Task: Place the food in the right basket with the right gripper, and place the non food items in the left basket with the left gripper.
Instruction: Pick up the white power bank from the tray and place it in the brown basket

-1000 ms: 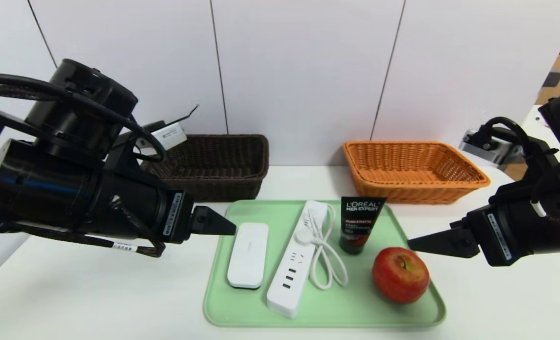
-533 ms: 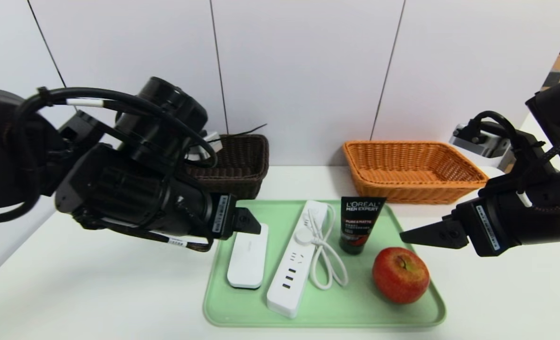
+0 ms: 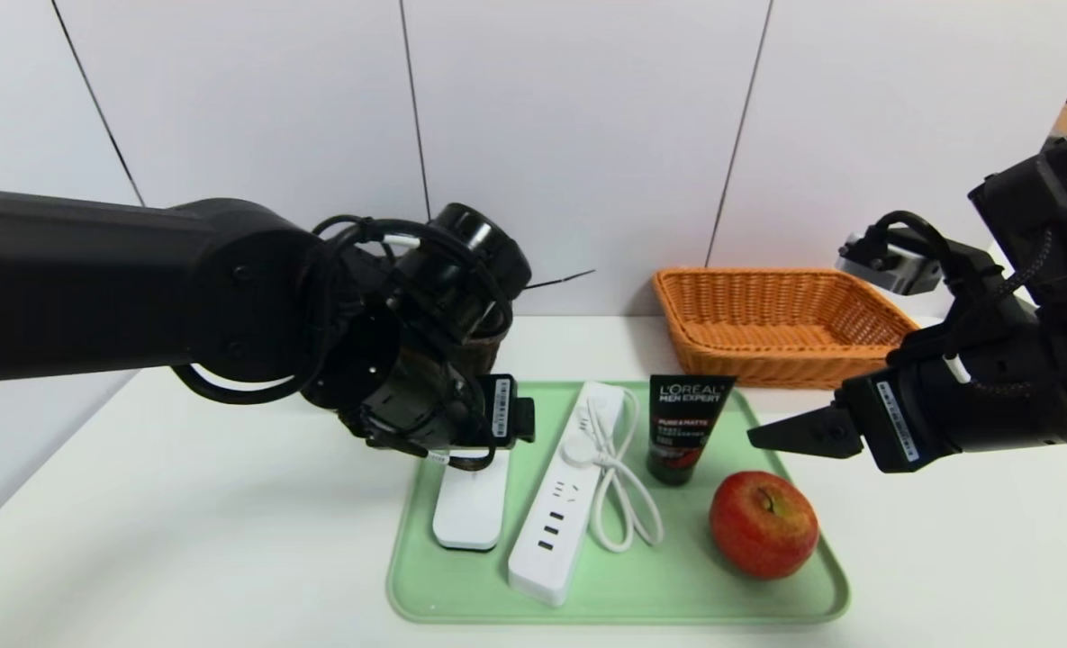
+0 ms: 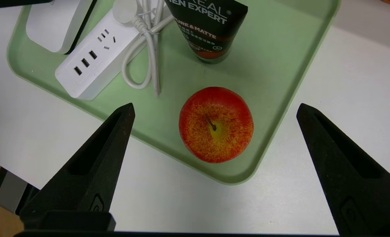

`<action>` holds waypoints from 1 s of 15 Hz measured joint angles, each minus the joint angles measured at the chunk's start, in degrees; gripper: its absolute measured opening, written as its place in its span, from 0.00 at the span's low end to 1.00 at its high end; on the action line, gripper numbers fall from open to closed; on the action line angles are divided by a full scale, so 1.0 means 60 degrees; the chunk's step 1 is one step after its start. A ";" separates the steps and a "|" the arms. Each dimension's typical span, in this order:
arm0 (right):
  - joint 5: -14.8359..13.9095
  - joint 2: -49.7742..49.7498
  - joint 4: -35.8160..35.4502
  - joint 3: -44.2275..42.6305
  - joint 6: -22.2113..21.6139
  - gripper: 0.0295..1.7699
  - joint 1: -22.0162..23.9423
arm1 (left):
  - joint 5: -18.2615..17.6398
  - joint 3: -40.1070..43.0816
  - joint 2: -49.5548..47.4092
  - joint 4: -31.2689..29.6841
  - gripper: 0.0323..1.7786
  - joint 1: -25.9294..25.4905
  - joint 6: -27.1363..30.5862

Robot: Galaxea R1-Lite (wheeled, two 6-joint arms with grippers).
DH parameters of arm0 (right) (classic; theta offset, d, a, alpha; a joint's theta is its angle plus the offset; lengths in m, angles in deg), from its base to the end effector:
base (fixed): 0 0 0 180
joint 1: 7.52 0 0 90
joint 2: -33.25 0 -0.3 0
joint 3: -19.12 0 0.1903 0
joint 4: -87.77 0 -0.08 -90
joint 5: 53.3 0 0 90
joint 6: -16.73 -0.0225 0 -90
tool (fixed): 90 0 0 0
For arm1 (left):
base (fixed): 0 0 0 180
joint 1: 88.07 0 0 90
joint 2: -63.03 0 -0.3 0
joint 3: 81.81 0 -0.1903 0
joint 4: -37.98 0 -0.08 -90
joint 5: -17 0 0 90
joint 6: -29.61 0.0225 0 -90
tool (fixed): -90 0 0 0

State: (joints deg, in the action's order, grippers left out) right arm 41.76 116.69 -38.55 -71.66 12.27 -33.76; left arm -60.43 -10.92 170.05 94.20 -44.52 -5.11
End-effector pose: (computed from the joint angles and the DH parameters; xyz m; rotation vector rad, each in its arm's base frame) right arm 0.2011 0.1013 0.2483 -0.0786 0.8234 0.4838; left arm 0.2482 -0.2291 0.2112 -0.1078 0.9456 -0.2232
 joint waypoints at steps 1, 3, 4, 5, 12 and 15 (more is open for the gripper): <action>0.0000 0.0014 -0.0004 0.0000 -0.0008 0.96 0.0000 | 0.0175 -0.0055 0.0226 -0.0004 0.95 0.0055 -0.0033; -0.0004 0.0014 0.0004 0.0008 -0.0026 0.96 0.0004 | 0.0500 -0.0091 0.0597 -0.0010 0.95 0.0091 -0.0124; -0.0004 0.0008 0.0004 0.0022 -0.0022 0.96 0.0014 | 0.0555 -0.0102 0.0721 -0.0010 0.95 0.0098 -0.0171; 0.0000 0.0000 0.0012 0.0033 -0.0026 0.96 0.0033 | 0.0569 -0.0110 0.0805 -0.0014 0.95 0.0095 -0.0171; 0.0006 -0.0047 0.0026 0.0118 -0.0041 0.96 0.0083 | 0.0579 -0.0110 0.1187 -0.0047 0.95 0.0051 -0.0195; 0.0010 -0.0069 0.0026 0.0171 -0.0055 0.96 0.0098 | 0.0583 -0.0110 0.1337 -0.0079 0.95 0.0051 -0.0195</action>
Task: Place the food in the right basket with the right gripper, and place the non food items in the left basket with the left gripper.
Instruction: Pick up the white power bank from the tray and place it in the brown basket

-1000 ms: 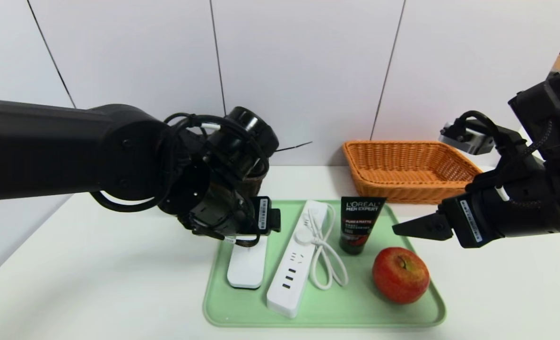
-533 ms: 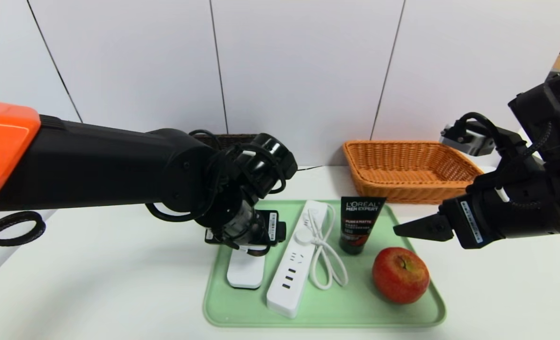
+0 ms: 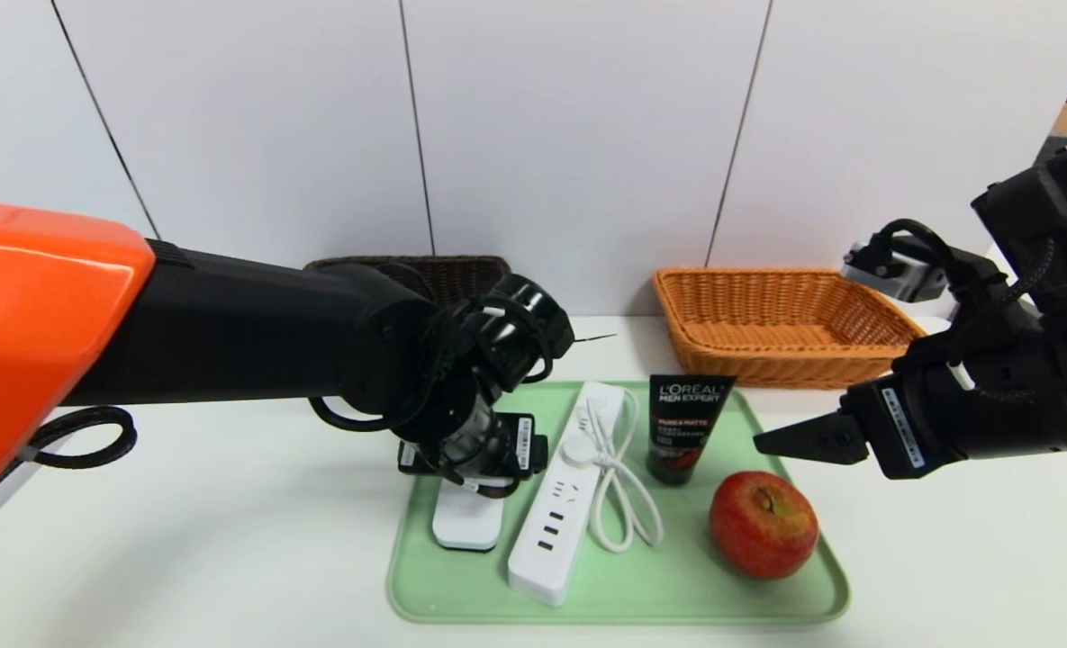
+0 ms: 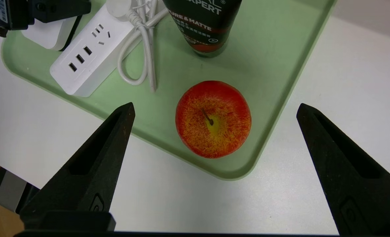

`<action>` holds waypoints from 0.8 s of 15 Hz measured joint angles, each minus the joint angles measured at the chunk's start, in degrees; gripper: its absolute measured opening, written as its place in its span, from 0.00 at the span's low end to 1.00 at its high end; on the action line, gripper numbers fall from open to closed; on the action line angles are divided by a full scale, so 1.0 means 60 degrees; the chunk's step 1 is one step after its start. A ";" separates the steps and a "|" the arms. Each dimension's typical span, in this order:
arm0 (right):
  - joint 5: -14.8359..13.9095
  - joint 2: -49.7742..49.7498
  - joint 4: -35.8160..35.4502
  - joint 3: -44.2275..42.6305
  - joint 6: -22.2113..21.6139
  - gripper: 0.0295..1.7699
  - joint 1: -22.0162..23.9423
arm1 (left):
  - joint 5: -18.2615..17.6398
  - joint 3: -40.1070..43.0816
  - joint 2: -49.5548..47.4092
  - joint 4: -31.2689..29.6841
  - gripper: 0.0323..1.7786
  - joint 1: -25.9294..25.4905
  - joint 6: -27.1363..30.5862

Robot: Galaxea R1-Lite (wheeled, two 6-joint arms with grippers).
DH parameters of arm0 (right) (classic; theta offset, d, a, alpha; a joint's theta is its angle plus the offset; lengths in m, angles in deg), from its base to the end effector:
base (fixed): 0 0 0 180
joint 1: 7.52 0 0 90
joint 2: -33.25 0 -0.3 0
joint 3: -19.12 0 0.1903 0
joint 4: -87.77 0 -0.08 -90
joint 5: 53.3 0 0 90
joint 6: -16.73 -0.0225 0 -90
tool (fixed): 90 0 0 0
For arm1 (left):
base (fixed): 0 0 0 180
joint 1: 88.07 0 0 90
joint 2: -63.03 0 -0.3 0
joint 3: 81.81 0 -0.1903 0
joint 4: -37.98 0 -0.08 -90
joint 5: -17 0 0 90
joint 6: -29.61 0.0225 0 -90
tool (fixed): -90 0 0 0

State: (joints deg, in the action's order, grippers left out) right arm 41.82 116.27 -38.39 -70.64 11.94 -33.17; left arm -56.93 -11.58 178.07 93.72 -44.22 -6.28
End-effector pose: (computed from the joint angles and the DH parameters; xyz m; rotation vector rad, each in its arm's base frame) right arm 0.1995 0.0980 0.2451 -0.0711 0.8380 0.4712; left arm 0.2681 -0.2489 0.1654 -0.0345 1.0070 -0.1280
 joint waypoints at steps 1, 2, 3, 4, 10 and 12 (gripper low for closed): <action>-0.0004 -0.0010 0.0000 0.0022 0.0004 0.96 0.0000 | -0.0004 0.0000 0.0037 0.0000 0.95 -0.0014 0.0000; 0.0000 -0.0014 -0.0004 0.0053 0.0008 0.96 0.0004 | -0.0004 0.0000 0.0069 0.0000 0.95 -0.0043 -0.0004; 0.0000 -0.0014 -0.0008 0.0063 0.0010 0.96 0.0004 | -0.0004 0.0000 0.0106 -0.0004 0.95 -0.0065 0.0000; 0.0000 -0.0018 0.0006 0.0073 0.0010 0.96 0.0004 | 0.0000 0.0004 0.0142 0.0000 0.95 -0.0091 0.0000; 0.0000 -0.0120 -0.0012 0.0187 0.0008 0.96 0.0008 | -0.0004 0.0022 0.0356 -0.0008 0.95 -0.0185 0.0000; 0.0004 -0.0142 -0.0012 0.0197 0.0010 0.96 0.0012 | 0.0012 0.0022 0.0423 -0.0008 0.95 -0.0193 -0.0004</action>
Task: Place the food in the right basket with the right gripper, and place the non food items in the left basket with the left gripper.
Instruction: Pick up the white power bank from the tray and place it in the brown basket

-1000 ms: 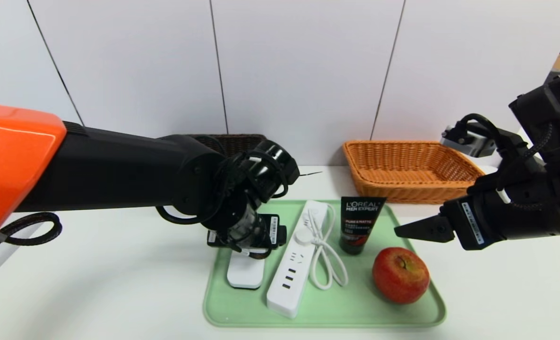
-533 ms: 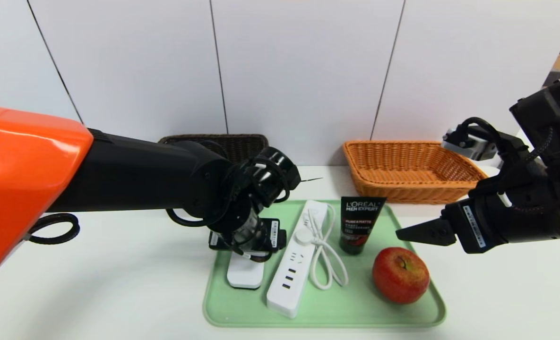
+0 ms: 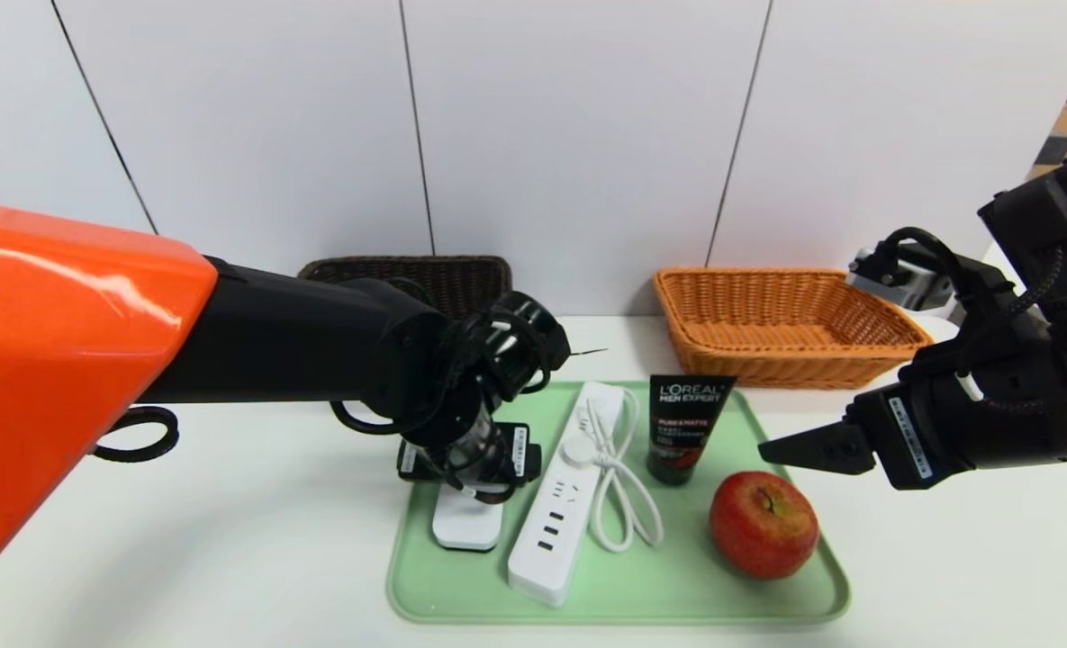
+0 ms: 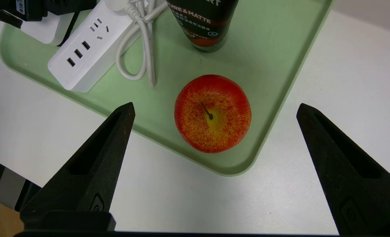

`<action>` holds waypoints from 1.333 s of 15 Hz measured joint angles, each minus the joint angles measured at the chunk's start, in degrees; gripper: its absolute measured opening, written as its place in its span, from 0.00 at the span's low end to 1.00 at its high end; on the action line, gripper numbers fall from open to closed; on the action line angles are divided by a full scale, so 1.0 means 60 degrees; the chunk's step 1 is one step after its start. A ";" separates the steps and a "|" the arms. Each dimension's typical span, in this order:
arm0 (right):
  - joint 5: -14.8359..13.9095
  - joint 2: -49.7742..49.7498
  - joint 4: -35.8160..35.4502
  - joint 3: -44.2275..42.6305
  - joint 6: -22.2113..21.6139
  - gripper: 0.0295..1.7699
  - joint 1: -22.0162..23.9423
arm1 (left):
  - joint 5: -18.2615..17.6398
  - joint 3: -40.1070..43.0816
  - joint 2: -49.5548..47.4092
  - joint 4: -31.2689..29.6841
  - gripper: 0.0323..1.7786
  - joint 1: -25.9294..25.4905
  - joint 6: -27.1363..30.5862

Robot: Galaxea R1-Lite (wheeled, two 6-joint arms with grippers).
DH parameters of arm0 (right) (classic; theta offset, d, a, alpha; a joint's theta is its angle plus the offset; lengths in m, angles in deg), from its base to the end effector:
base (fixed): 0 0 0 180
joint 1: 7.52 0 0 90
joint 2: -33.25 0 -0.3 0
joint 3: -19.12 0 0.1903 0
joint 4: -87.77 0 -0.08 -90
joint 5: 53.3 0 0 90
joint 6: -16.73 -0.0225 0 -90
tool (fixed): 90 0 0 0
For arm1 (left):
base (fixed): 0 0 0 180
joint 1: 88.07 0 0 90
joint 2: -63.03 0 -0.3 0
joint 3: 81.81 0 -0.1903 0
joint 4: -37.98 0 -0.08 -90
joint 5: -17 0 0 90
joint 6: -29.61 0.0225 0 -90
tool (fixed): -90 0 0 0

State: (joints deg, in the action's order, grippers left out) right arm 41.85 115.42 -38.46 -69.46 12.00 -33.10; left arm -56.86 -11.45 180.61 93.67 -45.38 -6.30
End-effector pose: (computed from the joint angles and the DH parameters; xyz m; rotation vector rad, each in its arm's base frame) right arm 0.1954 0.0958 0.2431 -0.0722 0.8423 0.4704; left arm 0.2780 -0.2480 0.1486 -0.0181 1.0407 -0.0923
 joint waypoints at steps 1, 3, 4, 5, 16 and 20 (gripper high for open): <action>-0.0004 -0.0018 0.0000 0.0000 0.0004 0.96 0.0000 | 0.0000 0.0000 0.0028 0.0000 0.95 0.0000 0.0000; 0.0000 -0.0037 0.0000 0.0004 0.0004 0.96 0.0006 | 0.0000 -0.0004 0.0069 -0.0004 0.95 0.0004 0.0004; 0.0000 -0.0041 0.0000 0.0008 0.0000 0.96 0.0006 | 0.0000 -0.0004 0.0071 0.0000 0.95 0.0000 0.0000; 0.0000 -0.0041 0.0004 0.0012 0.0000 0.96 0.0006 | 0.0000 -0.0004 0.0069 0.0004 0.95 0.0000 0.0010; 0.0000 -0.0134 0.0000 0.0073 -0.0014 0.96 0.0018 | 0.0098 -0.0004 -0.0104 0.0073 0.56 0.0004 0.0057; -0.0004 -0.0175 0.0000 0.0087 -0.0010 0.96 0.0024 | 0.0530 -0.0018 -0.0532 0.0095 0.56 0.0004 0.0138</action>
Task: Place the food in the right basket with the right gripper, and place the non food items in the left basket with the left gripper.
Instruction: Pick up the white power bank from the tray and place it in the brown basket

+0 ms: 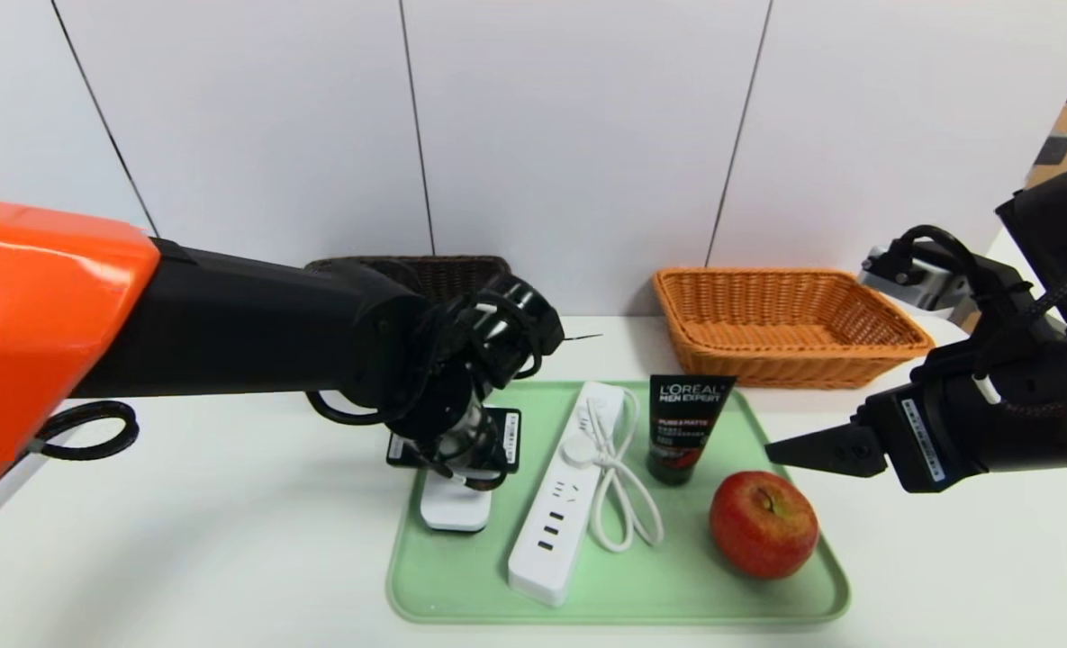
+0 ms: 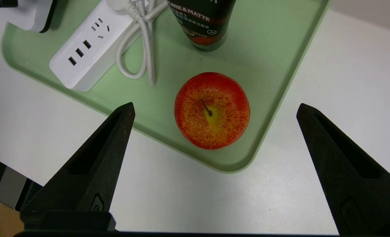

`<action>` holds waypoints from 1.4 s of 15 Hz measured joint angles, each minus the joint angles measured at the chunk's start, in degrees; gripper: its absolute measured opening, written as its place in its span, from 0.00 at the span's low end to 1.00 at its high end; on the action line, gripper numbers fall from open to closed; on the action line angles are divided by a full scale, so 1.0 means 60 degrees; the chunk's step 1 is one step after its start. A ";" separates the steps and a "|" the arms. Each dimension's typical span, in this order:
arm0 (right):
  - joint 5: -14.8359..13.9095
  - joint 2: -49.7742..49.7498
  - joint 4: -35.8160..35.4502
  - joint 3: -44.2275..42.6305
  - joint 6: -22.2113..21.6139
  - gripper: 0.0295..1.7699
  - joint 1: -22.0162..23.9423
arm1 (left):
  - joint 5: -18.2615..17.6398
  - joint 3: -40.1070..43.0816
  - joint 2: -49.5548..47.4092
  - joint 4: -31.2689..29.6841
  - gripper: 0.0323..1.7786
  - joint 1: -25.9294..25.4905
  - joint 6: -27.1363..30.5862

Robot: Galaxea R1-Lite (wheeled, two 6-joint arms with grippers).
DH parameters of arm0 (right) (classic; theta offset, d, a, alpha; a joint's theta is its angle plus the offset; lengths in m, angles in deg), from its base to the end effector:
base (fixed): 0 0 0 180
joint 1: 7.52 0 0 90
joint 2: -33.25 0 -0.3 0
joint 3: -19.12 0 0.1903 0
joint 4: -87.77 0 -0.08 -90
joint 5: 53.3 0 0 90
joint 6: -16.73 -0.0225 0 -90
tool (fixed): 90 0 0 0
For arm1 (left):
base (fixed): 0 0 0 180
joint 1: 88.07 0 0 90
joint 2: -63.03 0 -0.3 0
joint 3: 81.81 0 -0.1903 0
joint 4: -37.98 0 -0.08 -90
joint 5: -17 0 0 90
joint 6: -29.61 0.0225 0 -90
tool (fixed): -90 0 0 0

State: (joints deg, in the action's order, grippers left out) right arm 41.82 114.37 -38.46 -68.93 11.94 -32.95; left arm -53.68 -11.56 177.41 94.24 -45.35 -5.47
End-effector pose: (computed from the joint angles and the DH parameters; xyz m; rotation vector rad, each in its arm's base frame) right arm 0.1912 0.0931 0.2447 -0.0686 0.8335 0.4681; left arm 0.2716 -0.2406 0.1694 -0.0113 0.9715 -0.0746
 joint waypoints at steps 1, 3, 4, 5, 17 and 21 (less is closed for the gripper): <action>0.0008 -0.0004 -0.0002 0.0000 0.0000 0.96 0.0000 | 0.0016 -0.0004 -0.0150 0.0000 0.56 0.0000 0.0022; 0.0010 -0.0008 0.0000 -0.0010 0.0000 0.96 -0.0002 | 0.0026 -0.0004 -0.0467 0.0018 0.56 0.0000 0.0055; 0.0010 -0.0008 0.0000 -0.0014 -0.0004 0.96 0.0000 | 0.0030 -0.0004 -0.0662 0.0024 0.56 0.0000 0.0148; 0.0014 -0.0008 -0.0002 -0.0014 0.0000 0.96 0.0004 | 0.0041 -0.0004 -0.0904 0.0087 0.56 -0.0008 0.0368; 0.0041 -0.0059 -0.0014 -0.0047 0.0000 0.96 0.0008 | -0.1205 -0.1613 -0.2263 0.0291 0.56 -0.3013 0.7481; 0.0043 -0.0110 -0.0014 -0.0037 -0.0008 0.96 0.0008 | -0.2046 -0.2582 -0.1436 -0.0077 0.56 -0.3986 0.9586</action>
State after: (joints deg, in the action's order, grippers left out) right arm 42.08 113.71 -38.55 -69.15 11.89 -32.90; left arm -65.95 -27.05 168.79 93.78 -69.27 52.04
